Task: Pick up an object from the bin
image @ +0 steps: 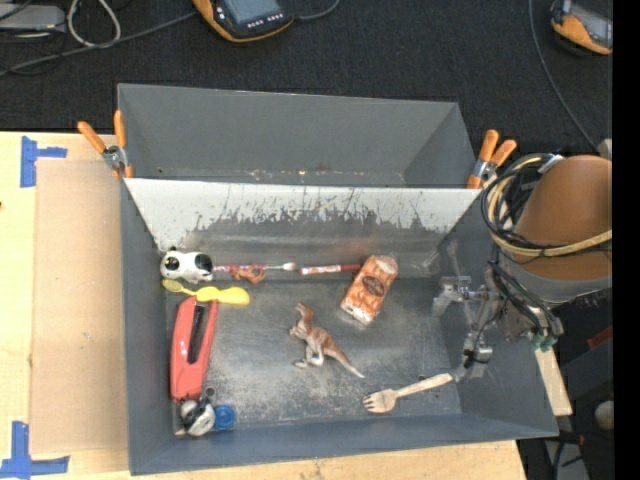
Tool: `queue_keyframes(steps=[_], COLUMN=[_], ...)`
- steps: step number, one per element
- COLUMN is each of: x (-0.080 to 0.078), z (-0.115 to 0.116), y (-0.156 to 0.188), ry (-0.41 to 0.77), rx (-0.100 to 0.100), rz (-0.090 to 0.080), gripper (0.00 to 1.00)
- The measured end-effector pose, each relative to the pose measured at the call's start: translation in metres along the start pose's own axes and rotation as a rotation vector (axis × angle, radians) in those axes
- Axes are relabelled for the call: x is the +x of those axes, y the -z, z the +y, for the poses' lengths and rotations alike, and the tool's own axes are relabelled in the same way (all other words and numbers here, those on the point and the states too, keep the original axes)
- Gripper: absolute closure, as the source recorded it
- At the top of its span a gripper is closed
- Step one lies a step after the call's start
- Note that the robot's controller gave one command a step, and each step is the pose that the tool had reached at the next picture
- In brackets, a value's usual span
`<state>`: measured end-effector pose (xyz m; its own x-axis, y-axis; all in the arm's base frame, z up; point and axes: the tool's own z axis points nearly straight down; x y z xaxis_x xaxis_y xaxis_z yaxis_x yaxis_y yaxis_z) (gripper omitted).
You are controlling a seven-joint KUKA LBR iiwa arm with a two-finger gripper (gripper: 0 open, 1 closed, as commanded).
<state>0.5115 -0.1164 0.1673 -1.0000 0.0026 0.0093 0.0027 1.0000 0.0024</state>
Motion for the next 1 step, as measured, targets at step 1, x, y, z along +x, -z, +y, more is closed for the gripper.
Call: queue_keyframes(steps=[1], x=[-0.002], z=[0.0005], y=[0.0042], ry=[0.003], rx=[0.002], rz=[-0.008], gripper=[0.0])
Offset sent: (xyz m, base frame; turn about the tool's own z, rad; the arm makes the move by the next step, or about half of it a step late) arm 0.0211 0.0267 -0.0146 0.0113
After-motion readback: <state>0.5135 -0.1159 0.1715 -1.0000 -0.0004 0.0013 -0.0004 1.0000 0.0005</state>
